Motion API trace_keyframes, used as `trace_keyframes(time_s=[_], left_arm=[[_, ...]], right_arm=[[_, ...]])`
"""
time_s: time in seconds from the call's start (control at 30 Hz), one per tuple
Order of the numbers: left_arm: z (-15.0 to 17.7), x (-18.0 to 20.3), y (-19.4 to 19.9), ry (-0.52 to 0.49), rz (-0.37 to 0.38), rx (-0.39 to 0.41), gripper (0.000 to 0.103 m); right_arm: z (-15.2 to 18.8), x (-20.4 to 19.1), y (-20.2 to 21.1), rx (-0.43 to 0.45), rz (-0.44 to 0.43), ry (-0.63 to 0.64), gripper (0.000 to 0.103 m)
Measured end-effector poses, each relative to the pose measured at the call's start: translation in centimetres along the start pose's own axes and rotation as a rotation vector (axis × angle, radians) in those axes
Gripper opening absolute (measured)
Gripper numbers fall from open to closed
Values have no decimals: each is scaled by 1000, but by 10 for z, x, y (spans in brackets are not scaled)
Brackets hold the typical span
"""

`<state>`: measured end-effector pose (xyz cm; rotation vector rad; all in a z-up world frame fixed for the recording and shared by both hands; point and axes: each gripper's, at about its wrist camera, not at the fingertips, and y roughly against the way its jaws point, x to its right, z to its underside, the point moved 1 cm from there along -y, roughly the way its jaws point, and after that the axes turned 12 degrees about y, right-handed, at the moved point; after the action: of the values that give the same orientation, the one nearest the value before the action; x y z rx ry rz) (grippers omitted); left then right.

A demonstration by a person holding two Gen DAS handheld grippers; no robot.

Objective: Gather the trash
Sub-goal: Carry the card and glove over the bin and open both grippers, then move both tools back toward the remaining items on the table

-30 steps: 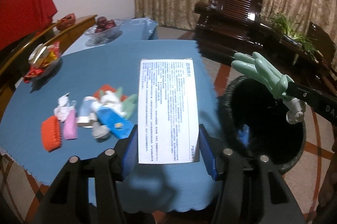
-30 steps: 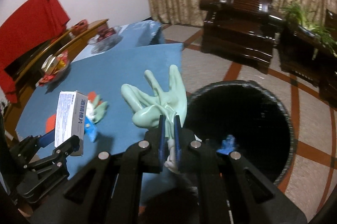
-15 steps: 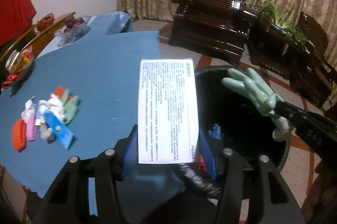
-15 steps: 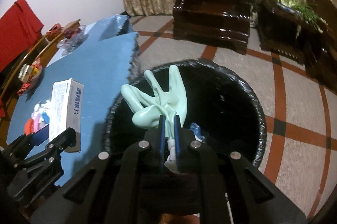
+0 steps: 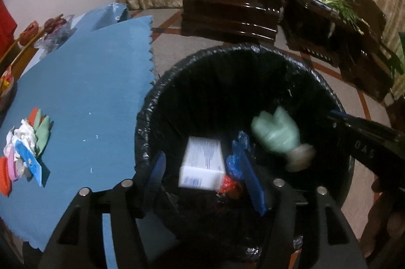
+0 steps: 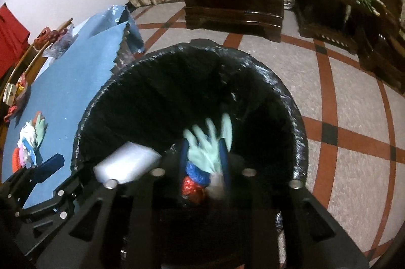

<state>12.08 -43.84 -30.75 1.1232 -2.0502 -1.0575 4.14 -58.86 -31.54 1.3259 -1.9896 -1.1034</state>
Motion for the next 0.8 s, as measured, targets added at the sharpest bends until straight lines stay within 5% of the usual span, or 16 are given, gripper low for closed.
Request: trace_keyframes(time_s=[0.3, 0.8], left_arm=[[9, -38, 18, 25, -39, 20, 68], [9, -206, 86, 162, -192, 127, 70]], right_arm=[[16, -10, 24, 25, -22, -1, 41], [-6, -175, 59, 93, -209, 214, 45]])
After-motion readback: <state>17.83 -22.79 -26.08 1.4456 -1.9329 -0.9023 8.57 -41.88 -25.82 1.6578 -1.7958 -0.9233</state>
